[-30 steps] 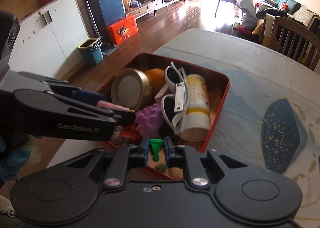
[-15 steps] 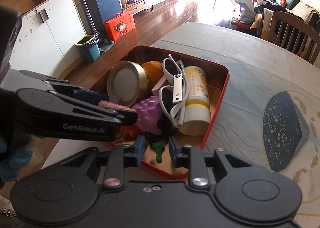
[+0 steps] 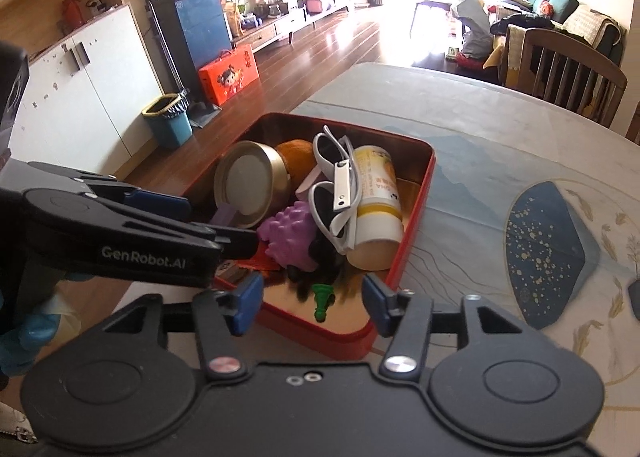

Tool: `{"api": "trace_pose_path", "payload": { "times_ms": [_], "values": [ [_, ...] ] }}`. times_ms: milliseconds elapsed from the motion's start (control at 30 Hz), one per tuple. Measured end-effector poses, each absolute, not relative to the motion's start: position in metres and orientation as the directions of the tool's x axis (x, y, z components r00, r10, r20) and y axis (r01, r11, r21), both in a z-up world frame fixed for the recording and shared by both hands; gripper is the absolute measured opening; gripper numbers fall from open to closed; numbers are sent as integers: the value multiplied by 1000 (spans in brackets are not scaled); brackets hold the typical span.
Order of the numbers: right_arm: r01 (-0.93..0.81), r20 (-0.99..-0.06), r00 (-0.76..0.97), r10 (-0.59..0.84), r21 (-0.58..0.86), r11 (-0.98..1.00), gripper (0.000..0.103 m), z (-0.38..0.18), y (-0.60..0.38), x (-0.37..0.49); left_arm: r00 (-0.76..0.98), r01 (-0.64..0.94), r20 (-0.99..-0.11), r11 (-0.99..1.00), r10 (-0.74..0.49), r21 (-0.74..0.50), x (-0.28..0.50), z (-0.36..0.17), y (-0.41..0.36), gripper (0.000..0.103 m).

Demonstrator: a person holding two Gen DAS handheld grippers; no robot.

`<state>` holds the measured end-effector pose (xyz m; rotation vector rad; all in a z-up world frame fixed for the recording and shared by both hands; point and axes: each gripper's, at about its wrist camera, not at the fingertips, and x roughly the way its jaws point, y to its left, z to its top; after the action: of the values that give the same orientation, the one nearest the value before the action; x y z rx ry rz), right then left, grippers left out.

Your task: Organize rigid objects

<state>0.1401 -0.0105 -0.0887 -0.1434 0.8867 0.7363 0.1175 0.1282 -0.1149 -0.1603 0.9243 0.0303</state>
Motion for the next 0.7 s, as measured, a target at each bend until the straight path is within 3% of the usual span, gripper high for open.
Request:
{"api": "trace_pose_path", "payload": {
  "times_ms": [333, 700],
  "values": [
    [-639, -700, 455, 551, 175, 749, 82, -68, -23, 117, 667, -96, -745, 989, -17, -109, 86, -83, 124, 79],
    [-599, -612, 567, 551, 152, 786, 102, -41, -43, 95, 714, -75, -699, 990, -28, -117, 59, -55, 120, 84]
  ]
}}
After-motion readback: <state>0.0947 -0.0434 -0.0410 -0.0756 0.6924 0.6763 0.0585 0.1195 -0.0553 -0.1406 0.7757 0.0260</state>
